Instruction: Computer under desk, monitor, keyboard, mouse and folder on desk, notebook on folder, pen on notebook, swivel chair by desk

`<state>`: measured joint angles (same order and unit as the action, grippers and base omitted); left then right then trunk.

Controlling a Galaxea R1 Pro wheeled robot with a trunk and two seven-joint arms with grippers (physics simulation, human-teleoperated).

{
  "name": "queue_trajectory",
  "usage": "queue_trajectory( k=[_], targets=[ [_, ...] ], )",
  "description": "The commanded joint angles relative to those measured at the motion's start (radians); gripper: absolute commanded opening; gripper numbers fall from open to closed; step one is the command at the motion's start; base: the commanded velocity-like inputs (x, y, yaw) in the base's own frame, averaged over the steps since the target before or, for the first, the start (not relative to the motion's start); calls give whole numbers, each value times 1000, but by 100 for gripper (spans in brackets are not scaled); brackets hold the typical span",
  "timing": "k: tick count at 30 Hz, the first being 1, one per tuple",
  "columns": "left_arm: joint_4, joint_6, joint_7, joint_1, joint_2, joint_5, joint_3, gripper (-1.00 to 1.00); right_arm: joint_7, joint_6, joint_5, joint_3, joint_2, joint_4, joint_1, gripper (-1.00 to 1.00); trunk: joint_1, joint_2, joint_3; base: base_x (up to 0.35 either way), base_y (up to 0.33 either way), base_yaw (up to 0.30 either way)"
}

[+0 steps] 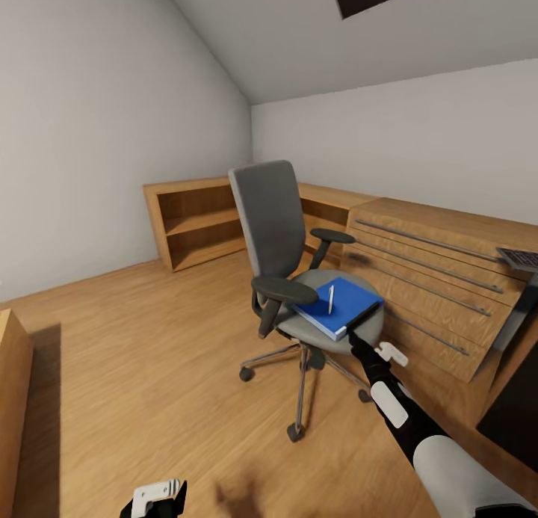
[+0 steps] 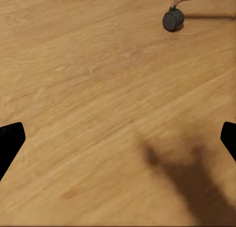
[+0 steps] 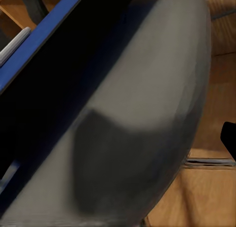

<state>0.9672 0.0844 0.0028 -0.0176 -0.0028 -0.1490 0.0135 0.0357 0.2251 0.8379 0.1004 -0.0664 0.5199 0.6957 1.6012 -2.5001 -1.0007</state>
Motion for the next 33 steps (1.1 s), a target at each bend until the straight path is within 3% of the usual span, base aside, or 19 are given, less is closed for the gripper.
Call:
queue_trajectory(
  k=[1,15,33],
  targets=[
    [1,1,0,0,0,-7,0,100,3,7,11,7,-1,-1,1,100,0,0,-1,-107,-15,0],
    [1,1,0,0,-1,-7,0,100,3,13,10,7,-1,-1,1,100,0,0,-1,-244,-108,0],
    [-2,1,-8,0,-3,-7,-4,100,0,39,11,7,-1,-15,1,100,0,0,-1,-26,-16,0]
  ],
)
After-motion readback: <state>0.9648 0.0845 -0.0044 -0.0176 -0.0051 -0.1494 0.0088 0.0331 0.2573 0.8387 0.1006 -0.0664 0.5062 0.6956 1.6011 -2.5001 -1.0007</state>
